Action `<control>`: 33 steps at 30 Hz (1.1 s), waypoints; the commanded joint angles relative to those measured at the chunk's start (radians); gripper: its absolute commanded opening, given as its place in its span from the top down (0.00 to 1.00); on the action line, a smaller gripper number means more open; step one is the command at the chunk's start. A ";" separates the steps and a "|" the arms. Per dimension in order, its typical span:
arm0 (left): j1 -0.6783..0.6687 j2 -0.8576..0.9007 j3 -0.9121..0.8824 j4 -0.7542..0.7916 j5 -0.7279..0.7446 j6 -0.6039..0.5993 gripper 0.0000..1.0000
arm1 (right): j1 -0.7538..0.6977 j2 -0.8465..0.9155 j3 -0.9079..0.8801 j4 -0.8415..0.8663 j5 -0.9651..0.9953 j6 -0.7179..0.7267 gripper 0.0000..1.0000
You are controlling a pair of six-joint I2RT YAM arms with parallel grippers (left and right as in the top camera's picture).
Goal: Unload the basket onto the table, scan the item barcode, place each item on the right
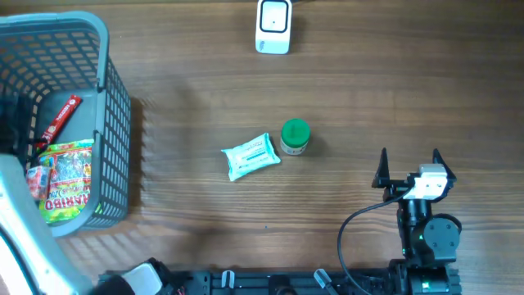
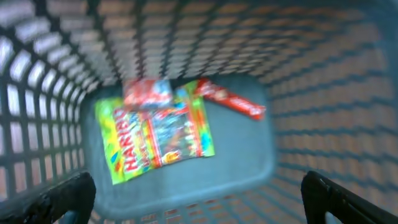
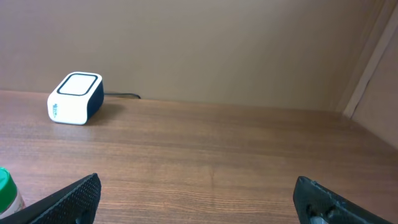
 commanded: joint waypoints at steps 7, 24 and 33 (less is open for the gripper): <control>0.053 0.164 -0.373 0.327 -0.203 -0.211 0.00 | -0.002 -0.004 -0.001 0.005 -0.005 -0.009 0.00; 0.053 0.374 -0.440 0.460 -0.317 -0.176 0.00 | -0.002 -0.004 -0.001 0.005 -0.005 -0.009 0.00; 0.053 0.374 -0.616 0.770 -0.300 0.039 0.00 | -0.002 -0.004 -0.001 0.005 -0.005 -0.009 0.00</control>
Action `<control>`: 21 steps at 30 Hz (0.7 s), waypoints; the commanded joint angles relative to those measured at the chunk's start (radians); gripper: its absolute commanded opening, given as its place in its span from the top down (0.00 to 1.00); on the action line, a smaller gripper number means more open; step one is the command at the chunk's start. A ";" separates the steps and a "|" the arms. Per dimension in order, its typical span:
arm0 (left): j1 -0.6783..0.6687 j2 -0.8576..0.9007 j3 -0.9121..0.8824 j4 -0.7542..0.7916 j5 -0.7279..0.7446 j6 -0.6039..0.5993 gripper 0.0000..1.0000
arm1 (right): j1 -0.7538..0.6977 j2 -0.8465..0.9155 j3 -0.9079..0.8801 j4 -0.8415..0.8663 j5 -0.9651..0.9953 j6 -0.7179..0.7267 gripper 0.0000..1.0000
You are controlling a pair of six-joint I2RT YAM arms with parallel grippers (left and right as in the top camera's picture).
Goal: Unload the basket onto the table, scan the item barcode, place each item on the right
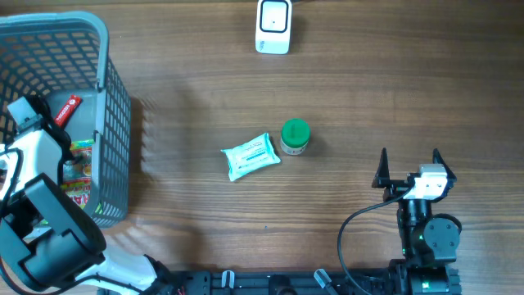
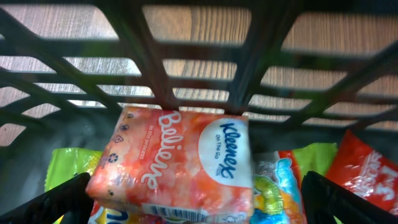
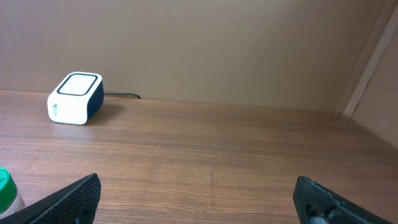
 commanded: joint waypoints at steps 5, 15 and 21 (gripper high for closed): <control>0.004 0.010 -0.041 0.035 0.008 0.076 0.00 | -0.002 -0.004 -0.001 0.006 -0.005 -0.009 0.00; 0.084 0.015 -0.041 -0.002 0.061 0.076 0.38 | -0.002 -0.004 -0.001 0.006 -0.005 -0.009 0.01; 0.083 -0.073 -0.019 -0.002 0.108 0.103 0.43 | -0.002 -0.004 -0.001 0.006 -0.005 -0.009 0.00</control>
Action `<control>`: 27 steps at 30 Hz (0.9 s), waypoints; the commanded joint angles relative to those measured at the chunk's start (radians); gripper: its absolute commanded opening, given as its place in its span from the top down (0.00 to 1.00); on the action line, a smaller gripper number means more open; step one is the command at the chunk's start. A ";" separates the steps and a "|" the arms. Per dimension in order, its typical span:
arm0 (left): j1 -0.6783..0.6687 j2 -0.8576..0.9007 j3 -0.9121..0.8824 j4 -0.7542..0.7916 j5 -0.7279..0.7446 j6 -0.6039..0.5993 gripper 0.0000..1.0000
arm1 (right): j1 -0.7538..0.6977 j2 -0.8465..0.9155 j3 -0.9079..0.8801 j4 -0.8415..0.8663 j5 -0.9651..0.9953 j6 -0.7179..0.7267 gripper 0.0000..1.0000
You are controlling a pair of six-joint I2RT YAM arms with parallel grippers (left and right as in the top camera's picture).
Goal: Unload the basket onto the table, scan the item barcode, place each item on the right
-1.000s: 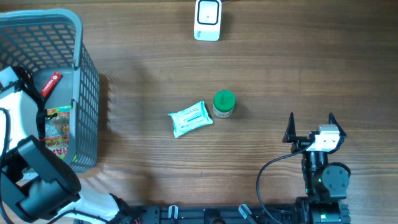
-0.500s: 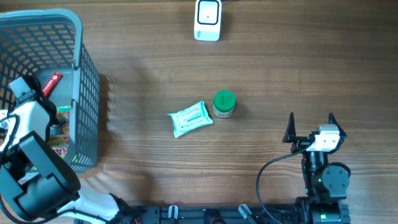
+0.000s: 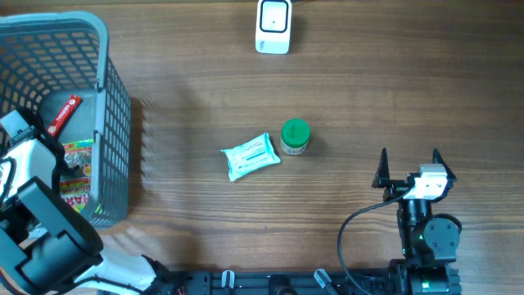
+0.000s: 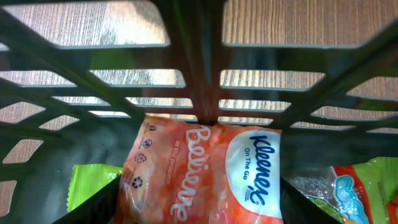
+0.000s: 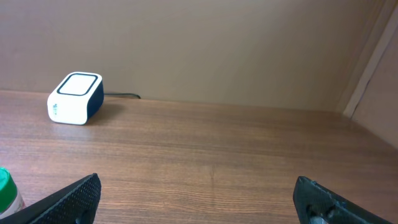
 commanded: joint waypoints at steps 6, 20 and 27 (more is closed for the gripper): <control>0.013 -0.324 0.052 -0.006 0.139 0.054 0.46 | -0.002 -0.004 -0.001 0.005 -0.005 -0.009 0.00; -0.269 -0.959 0.051 0.251 0.936 0.020 0.48 | -0.002 -0.004 -0.001 0.005 -0.005 -0.009 0.00; -0.820 -0.706 0.051 0.137 0.811 0.021 0.48 | -0.002 -0.004 -0.001 0.005 -0.005 -0.009 0.00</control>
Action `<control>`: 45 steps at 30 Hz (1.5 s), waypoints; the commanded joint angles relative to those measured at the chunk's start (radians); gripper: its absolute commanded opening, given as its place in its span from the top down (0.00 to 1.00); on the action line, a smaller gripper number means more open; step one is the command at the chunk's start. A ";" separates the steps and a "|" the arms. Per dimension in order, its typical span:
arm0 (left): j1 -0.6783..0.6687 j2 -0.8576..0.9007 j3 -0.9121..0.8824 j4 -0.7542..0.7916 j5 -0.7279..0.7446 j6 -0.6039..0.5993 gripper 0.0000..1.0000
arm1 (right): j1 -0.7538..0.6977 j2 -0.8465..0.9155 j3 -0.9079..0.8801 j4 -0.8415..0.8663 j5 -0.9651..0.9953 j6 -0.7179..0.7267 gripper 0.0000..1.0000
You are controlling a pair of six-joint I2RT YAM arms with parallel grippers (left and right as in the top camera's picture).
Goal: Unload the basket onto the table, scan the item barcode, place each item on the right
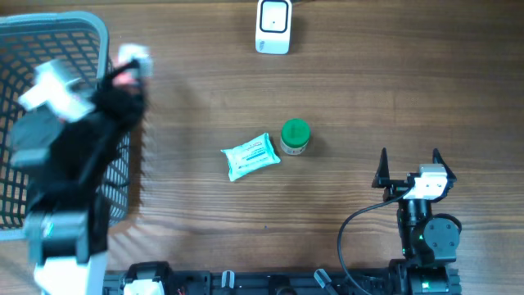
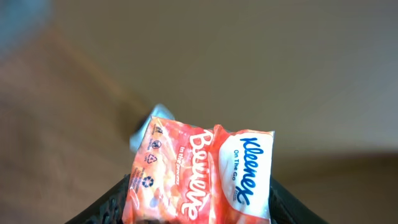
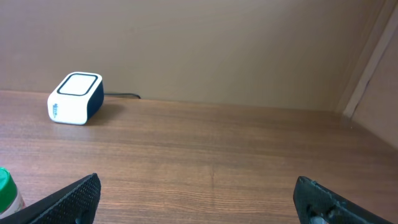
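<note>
An orange, pink and white Kleenex tissue pack [image 2: 202, 171] is held in my left gripper [image 2: 200, 202], which is shut on it from both sides. In the overhead view the left gripper [image 1: 127, 67] is blurred, up in the air over the grey basket's right rim, with the pack [image 1: 133, 57] at its tip. The white scanner [image 1: 273, 26] with a dark base sits at the table's far edge, also visible from the right wrist [image 3: 74, 98]. My right gripper [image 1: 408, 170] rests open near the front right, nothing between its fingers [image 3: 74, 196].
The grey mesh basket [image 1: 57, 20] stands at the far left, largely covered by my left arm. A light blue wipes pack [image 1: 251, 156] and a green-lidded jar [image 1: 295, 137] lie mid-table. The scanner's cable runs along the back wall.
My left gripper was low inside the basket, shut on the tissue pack. Now it is out of the basket over its right rim, pack still held. The right arm has not moved.
First my left gripper was open above the basket, looking down on a candy bag, a red bar and the tissue pack. Then it was low in the basket with jaws either side of the pack, then shut on it. Now the pack is held clear of the basket.
</note>
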 commanded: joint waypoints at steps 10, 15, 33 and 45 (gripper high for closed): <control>-0.749 0.741 -0.005 0.483 -0.130 0.034 0.50 | -0.002 -0.004 -0.001 0.005 -0.005 -0.009 0.01; -0.927 0.872 -0.005 0.466 -0.247 0.086 0.48 | -0.002 -0.004 -0.001 0.005 -0.005 -0.009 0.00; -0.976 0.998 -0.005 0.303 -0.618 0.080 0.46 | -0.002 -0.004 -0.001 0.005 -0.005 -0.009 0.00; -0.957 0.998 -0.005 0.266 -0.575 0.080 0.06 | -0.002 -0.003 -0.001 0.005 -0.005 -0.009 0.00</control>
